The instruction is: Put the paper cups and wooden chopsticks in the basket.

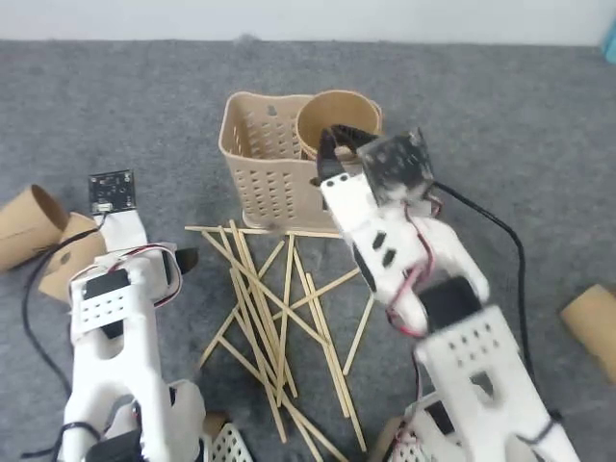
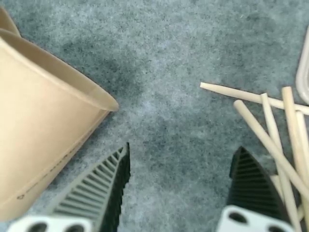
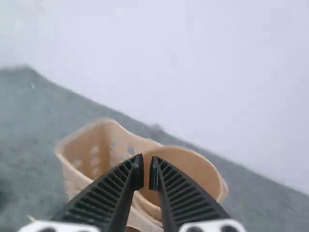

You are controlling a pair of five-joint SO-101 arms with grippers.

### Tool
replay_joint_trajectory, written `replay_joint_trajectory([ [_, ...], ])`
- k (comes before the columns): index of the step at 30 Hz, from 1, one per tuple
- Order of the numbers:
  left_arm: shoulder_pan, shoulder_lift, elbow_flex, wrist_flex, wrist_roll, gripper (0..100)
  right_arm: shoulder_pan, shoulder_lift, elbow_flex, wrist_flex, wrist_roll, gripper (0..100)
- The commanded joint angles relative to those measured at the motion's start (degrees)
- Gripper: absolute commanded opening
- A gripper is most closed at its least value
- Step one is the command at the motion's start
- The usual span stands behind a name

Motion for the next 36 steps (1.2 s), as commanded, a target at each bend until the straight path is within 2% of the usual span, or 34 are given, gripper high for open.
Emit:
replay_joint_trajectory([
  [1, 0.44, -1.58, -0.57, -1.14, -0.62, 32, -1.98, -7.34, -0.7, 1.63, -2.29, 4.0],
  [8, 0.44, -1.58, -0.57, -1.14, -0.62, 32, 2.51, -2.59, 1.41, 0.75, -2.37, 4.0],
  [16, 0.44, -1.58, -0.48, -1.14, -0.62, 32, 6.9, 8.84, 2.9, -9.36, -2.37, 4.0],
  [20, 0.44, -1.58, -0.48, -1.14, -0.62, 32, 7.34, 12.0, 2.99, -9.71, -2.46, 4.0],
  [25, 0.44, -1.49, -0.57, -1.14, -0.62, 32, 6.99, 11.47, 6.33, -9.71, -7.65, 4.0],
  [36, 0.44, -1.49, -0.57, -1.14, -0.62, 32, 6.99, 3.12, 3.43, -9.8, -8.44, 4.0],
])
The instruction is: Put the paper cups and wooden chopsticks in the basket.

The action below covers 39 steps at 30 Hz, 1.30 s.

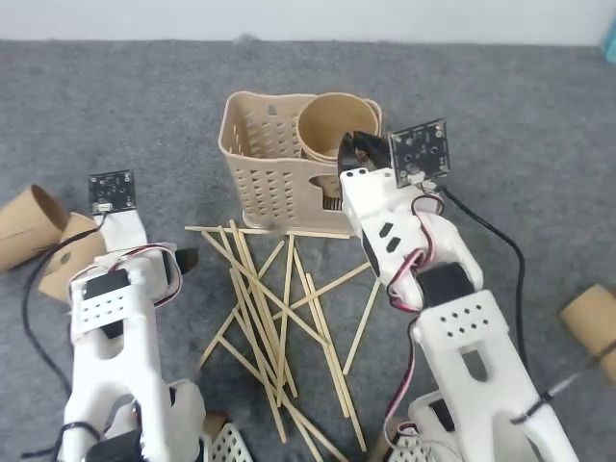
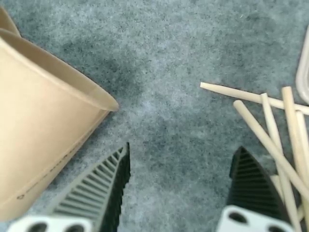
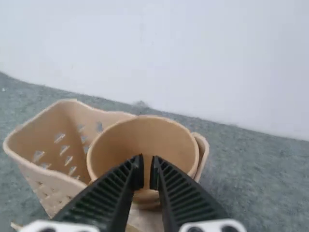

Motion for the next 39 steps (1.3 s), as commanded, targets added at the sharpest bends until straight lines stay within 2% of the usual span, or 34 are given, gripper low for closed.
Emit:
replay_joint_trajectory([
  [1, 0.44, -1.49, -0.57, -1.14, -0.62, 32, 0.31, -4.44, -3.34, -0.48, -0.79, 4.0],
  [10, 0.44, -1.49, -0.57, -1.14, -0.62, 32, 0.13, 0.13, 2.55, -0.48, -0.79, 4.0],
  [15, 0.44, -1.49, -0.57, -1.14, -0.7, 32, -0.13, -4.18, 0.35, 0.4, -0.7, 4.0],
  [18, 0.44, -1.49, -0.57, -1.14, -0.7, 32, 0.57, -13.32, -4.48, 7.52, -0.7, 4.0],
  [23, 0.44, -1.49, -0.57, -1.14, -0.7, 32, 4.44, -30.2, -14.33, 27.12, -7.3, 4.4],
  [25, 0.44, -1.49, -0.57, -1.14, -0.7, 32, 6.64, -33.8, -16.88, 35.82, -6.86, 4.5],
  [28, 0.44, -1.49, -0.57, -1.14, -0.7, 32, 11.65, -35.3, -18.46, 48.22, -4.92, 4.5],
  [32, 0.35, -1.58, -0.48, -1.14, -0.7, 32, 23.69, -34.42, -17.93, 59.91, -4.84, 5.7],
  [36, 0.26, -1.58, -0.4, -1.14, -0.79, 32, 36.53, -31.16, -17.41, 69.14, -4.75, 15.4],
  [39, 0.35, -1.58, -0.4, -1.14, -2.73, 32, 45.05, -28.26, -16.0, 71.87, -4.84, 22.2],
])
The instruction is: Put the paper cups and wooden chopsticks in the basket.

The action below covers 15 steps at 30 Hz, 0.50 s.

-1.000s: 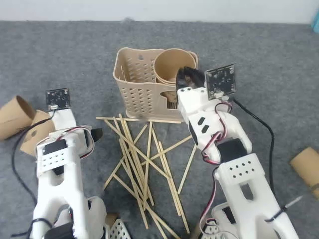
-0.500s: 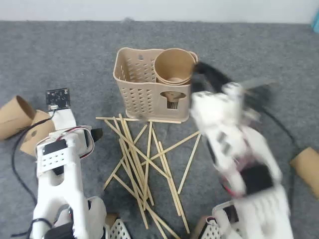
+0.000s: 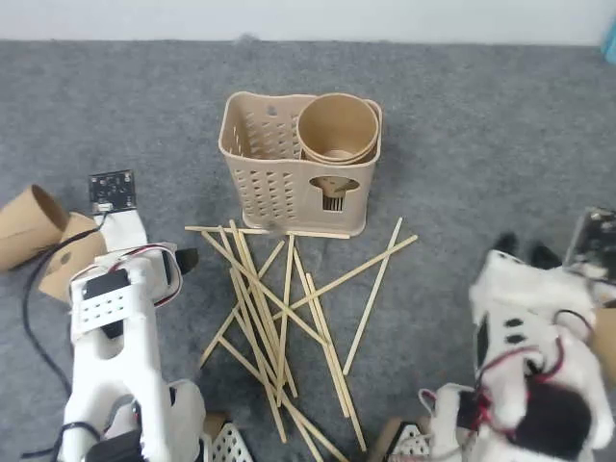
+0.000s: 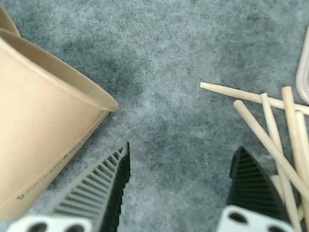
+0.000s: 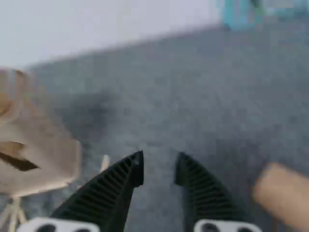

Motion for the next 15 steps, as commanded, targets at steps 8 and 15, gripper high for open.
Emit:
replay_joint_trajectory([
  [8, 0.44, -1.58, -0.31, -1.05, -2.73, 32, 28.79, 4.44, 8.62, 1.8, 1.23, 23.1],
  [15, 0.53, -1.58, -0.31, -1.05, -2.81, 32, 42.86, 4.44, 24.18, -16.22, 7.21, 23.1],
])
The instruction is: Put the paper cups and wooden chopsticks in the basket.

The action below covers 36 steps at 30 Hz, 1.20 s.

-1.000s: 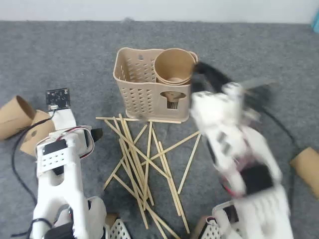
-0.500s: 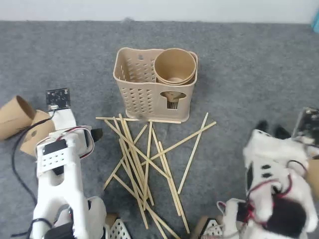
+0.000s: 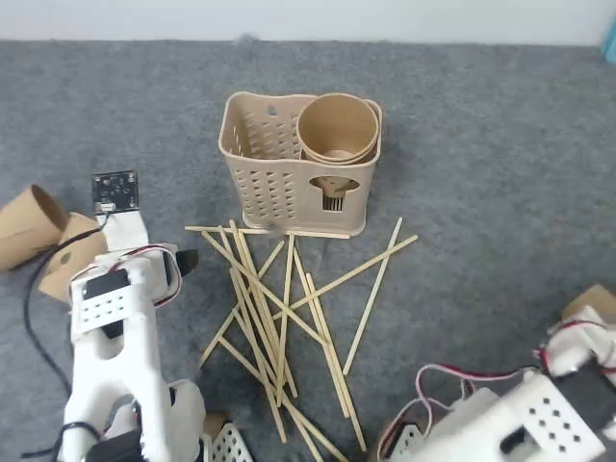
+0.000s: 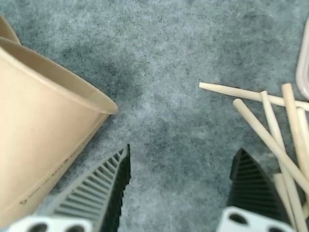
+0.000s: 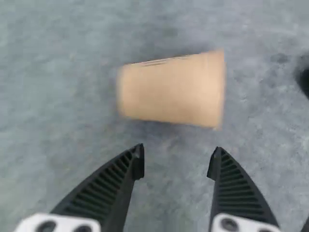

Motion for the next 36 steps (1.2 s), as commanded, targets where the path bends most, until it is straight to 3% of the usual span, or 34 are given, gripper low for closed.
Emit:
replay_joint_trajectory([
  [1, 0.53, -1.58, -0.31, -1.05, -0.7, 32, 3.74, -0.13, 6.68, -10.51, 2.9, 23.3],
  [10, 0.53, -1.49, -0.31, -1.05, -0.7, 32, 5.85, -0.13, 16.88, -27.21, 2.81, 23.3],
  [32, 0.53, -1.58, -0.22, -1.05, -0.7, 32, 4.97, -0.04, 30.07, -45.32, 2.37, 22.9],
  [36, 0.53, -1.58, -0.22, -1.05, -0.7, 32, 1.71, -0.13, 29.8, -45.41, 2.46, 12.7],
])
